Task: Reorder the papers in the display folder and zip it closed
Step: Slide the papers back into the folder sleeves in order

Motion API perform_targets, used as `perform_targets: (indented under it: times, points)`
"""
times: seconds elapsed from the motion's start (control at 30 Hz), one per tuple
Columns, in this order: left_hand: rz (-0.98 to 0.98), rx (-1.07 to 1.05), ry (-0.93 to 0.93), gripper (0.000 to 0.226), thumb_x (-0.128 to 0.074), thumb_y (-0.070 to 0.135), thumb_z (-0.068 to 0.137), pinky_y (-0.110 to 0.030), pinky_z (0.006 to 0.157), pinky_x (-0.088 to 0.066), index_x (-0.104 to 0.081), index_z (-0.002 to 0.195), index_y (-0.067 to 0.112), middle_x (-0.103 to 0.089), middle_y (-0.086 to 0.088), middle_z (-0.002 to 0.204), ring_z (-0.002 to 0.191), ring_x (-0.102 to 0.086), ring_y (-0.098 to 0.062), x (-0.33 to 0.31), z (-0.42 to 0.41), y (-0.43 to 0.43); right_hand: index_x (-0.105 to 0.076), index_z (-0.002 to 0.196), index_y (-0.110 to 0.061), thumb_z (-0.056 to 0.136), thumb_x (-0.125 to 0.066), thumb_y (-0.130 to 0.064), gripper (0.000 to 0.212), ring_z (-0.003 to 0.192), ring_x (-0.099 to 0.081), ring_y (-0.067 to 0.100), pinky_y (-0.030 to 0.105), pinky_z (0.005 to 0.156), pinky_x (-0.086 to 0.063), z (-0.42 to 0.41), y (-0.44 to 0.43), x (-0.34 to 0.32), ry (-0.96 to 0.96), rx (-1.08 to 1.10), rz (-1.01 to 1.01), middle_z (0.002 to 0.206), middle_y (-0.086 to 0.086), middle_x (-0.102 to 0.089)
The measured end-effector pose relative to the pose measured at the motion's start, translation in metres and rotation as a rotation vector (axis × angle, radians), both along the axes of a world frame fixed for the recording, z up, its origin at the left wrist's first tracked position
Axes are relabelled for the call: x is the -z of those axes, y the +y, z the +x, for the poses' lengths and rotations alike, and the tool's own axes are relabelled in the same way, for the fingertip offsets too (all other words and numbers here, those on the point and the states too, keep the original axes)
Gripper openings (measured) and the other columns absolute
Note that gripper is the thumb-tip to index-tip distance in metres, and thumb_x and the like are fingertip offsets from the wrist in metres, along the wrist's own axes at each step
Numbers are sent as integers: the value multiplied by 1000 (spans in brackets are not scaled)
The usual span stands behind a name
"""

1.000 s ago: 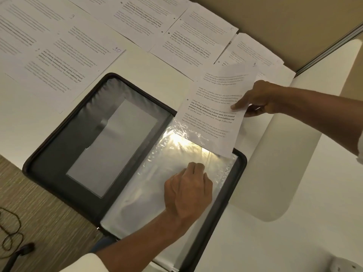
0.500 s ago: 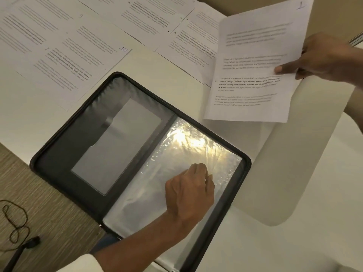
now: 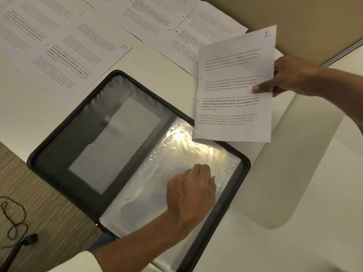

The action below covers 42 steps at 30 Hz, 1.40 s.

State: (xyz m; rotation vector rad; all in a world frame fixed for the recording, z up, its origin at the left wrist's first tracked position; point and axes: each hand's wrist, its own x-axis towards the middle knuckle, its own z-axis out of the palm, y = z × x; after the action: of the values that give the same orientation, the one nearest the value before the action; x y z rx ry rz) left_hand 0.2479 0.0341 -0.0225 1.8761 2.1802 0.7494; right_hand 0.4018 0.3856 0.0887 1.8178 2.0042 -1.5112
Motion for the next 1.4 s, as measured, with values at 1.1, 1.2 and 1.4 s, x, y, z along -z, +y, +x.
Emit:
perform_targets:
  times: [1.1, 1.2, 1.4]
  points:
    - [-97, 146, 73, 27, -91, 21, 73, -29, 49, -53, -65, 82, 18, -59, 3, 66, 50, -53, -14, -17, 16, 17, -72, 120, -10, 74, -93, -6, 51, 84, -79, 17, 26, 55, -61, -25, -57, 37, 60, 423, -162, 103, 2, -81]
    - [-117, 153, 72, 28, -91, 21, 73, -28, 49, -51, -64, 81, 18, -59, 3, 65, 49, -52, -14, -15, 18, 17, -71, 122, -8, 74, -93, -6, 53, 80, -80, 16, 28, 56, -61, -30, -64, 41, 95, 447, -185, 101, 4, -81]
    - [-131, 139, 60, 26, -92, 22, 74, -29, 48, -52, -67, 81, 17, -60, 3, 64, 49, -53, -13, -15, 20, 19, -69, 122, -6, 74, -93, -9, 54, 80, -79, 18, 29, 56, -62, -37, -78, 47, 116, 496, -218, 102, 6, -81]
